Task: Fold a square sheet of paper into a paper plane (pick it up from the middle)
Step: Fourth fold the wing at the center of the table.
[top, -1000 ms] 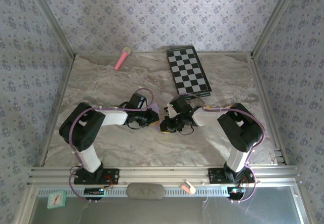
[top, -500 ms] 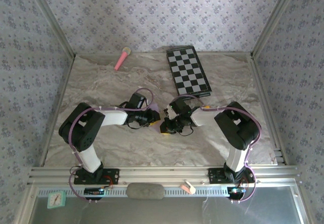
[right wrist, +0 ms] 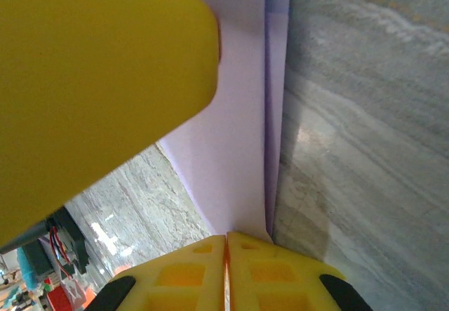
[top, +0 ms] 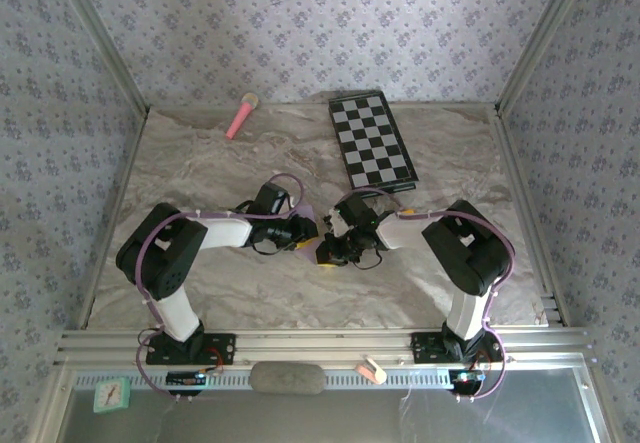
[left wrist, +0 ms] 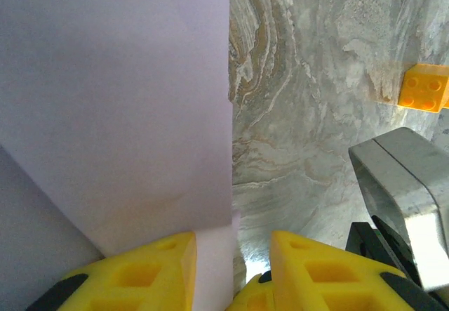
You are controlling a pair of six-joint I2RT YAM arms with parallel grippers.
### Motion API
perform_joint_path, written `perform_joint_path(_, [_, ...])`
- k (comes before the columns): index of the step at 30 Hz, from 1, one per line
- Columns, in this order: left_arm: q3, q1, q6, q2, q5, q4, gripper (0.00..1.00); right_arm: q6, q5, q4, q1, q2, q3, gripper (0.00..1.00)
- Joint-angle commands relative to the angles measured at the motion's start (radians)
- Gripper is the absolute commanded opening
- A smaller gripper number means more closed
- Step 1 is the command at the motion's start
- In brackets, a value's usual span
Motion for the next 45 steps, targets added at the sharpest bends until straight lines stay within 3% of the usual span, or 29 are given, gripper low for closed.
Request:
perform_joint_path(1, [0.037,0.020,0.028,-0.027,0.026,-0.002,0.34,-0.058,-0.002,-0.107,0.002,0.015,-0.013,0.10])
perform_joint_path(10, [0.066,0.063,0.076,-0.004,0.039,-0.012,0.32,-0.112,-0.012,-0.148,-0.009,-0.007,-0.030,0.10])
perform_joint_path(29, [0.082,0.065,0.082,0.089,0.019,-0.022,0.26,-0.115,-0.010,-0.138,-0.013,-0.009,-0.042,0.10])
perform_joint_path(36, [0.073,0.065,0.077,0.097,-0.002,-0.050,0.25,-0.063,-0.017,-0.058,-0.026,-0.098,-0.042,0.14])
perform_joint_path(41, [0.069,0.065,0.070,0.095,-0.003,-0.049,0.24,0.001,0.090,-0.023,-0.036,-0.203,-0.040,0.18])
perform_joint_path(45, [0.069,0.064,0.064,0.095,0.000,-0.042,0.24,0.014,0.153,-0.028,-0.018,-0.202,-0.020,0.17])
